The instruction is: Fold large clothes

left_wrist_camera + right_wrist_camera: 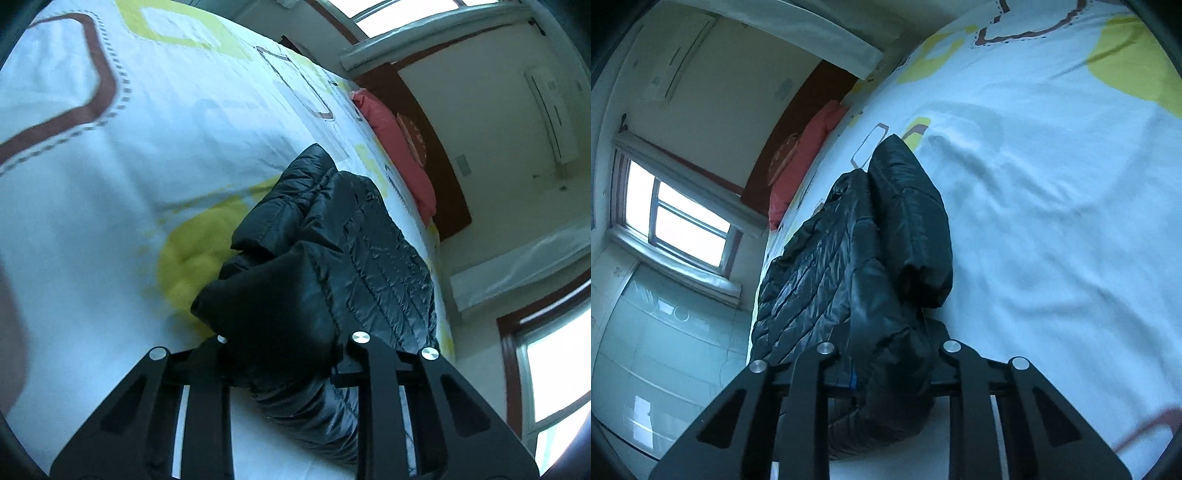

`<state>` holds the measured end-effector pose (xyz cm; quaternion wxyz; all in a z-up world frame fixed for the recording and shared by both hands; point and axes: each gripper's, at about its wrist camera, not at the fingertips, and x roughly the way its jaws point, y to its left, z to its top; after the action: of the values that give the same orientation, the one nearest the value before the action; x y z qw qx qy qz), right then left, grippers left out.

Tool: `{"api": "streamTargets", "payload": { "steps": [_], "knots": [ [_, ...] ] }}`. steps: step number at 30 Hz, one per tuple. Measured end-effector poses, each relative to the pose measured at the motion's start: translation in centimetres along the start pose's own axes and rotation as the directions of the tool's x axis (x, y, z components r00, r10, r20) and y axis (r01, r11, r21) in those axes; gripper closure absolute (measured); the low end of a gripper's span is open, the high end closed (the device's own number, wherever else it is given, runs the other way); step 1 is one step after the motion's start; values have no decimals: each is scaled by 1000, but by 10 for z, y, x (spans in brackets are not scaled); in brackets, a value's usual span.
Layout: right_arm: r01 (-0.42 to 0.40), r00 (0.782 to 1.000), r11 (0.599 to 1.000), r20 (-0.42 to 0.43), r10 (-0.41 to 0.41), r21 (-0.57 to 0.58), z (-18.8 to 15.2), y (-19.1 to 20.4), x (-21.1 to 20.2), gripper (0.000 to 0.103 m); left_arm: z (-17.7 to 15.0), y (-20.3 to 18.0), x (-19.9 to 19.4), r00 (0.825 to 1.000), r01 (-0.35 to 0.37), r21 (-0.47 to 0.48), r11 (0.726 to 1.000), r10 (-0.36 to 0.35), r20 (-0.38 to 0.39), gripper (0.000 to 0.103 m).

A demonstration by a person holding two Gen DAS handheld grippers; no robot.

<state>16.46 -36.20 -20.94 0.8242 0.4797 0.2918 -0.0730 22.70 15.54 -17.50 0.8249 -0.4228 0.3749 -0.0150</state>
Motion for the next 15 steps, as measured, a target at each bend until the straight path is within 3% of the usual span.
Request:
{"api": "streamTargets", "payload": {
  "steps": [7, 15],
  "knots": [
    [6, 999, 1000, -44, -6, 9, -37, -21, -46, 81, -26, 35, -62, 1000, -19, 10, 1000, 19, -21, 79],
    [9, 997, 1000, -80, -7, 30, -63, -34, -73, 81, -46, 62, -105, 999, -27, 14, 1000, 27, -40, 79]
  ]
}}
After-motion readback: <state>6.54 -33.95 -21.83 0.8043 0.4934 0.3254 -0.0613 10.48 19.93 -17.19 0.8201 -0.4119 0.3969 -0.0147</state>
